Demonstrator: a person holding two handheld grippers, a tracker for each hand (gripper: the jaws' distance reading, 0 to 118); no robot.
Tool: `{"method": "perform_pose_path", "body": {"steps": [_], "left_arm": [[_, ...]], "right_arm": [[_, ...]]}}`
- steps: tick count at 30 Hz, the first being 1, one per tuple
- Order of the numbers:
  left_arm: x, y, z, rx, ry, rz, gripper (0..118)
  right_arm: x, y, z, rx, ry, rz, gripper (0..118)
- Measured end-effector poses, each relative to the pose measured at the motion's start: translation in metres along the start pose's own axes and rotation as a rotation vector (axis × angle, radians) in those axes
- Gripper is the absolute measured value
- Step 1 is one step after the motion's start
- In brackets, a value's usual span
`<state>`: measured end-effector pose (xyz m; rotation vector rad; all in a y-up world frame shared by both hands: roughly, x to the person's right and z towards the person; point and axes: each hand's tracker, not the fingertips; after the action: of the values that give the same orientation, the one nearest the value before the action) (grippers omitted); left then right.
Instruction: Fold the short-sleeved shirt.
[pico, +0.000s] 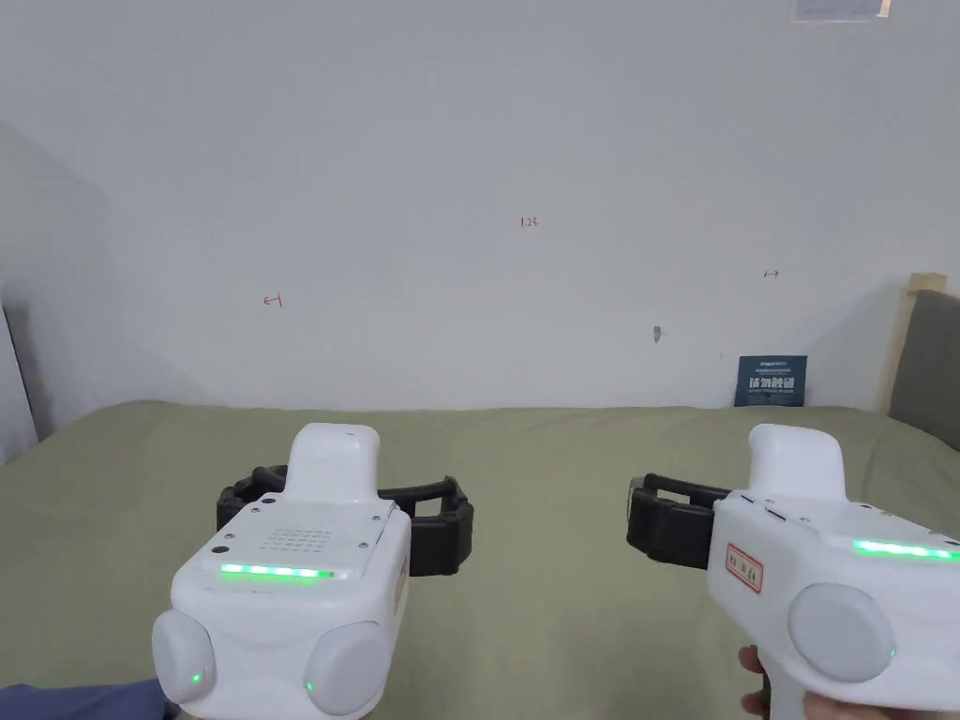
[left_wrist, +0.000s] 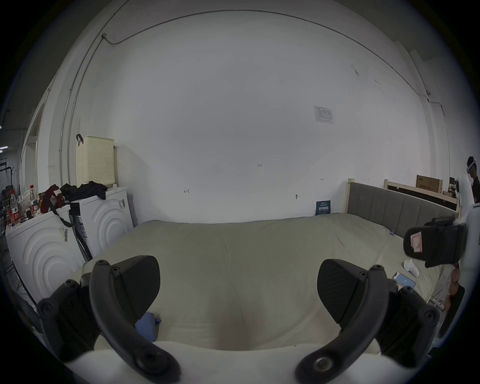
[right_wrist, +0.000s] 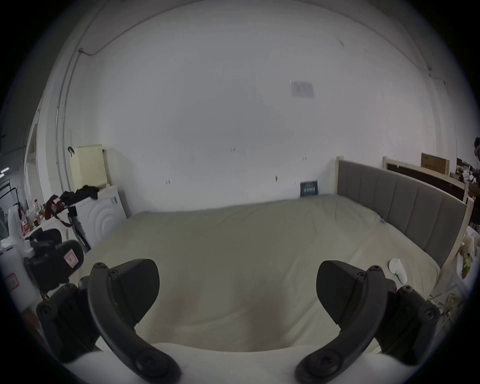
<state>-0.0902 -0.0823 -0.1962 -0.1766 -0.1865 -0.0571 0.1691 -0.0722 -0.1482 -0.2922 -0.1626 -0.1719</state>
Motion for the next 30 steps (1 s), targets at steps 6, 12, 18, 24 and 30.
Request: {"method": "perform_pose_path", "body": {"steps": [6, 12, 18, 24, 30], "left_arm": [[-0.005, 0.001, -0.002, -0.005, 0.013, 0.0, 118], [-0.009, 0.001, -0.003, -0.014, 0.034, 0.003, 118], [-0.009, -0.002, -0.003, -0.024, 0.038, 0.0, 118], [-0.011, -0.001, -0.004, -0.027, 0.046, 0.0, 118], [-0.011, -0.002, -0.005, -0.035, 0.047, -0.002, 118]], "right_arm": [[0.0, -0.011, -0.005, 0.214, -0.051, 0.169, 118], [0.004, -0.017, 0.002, 0.221, -0.048, 0.205, 118], [0.004, -0.024, 0.0, 0.215, -0.048, 0.22, 118], [0.003, -0.024, 0.001, 0.209, -0.052, 0.228, 118], [0.004, -0.02, 0.003, 0.205, -0.042, 0.221, 118]]}}
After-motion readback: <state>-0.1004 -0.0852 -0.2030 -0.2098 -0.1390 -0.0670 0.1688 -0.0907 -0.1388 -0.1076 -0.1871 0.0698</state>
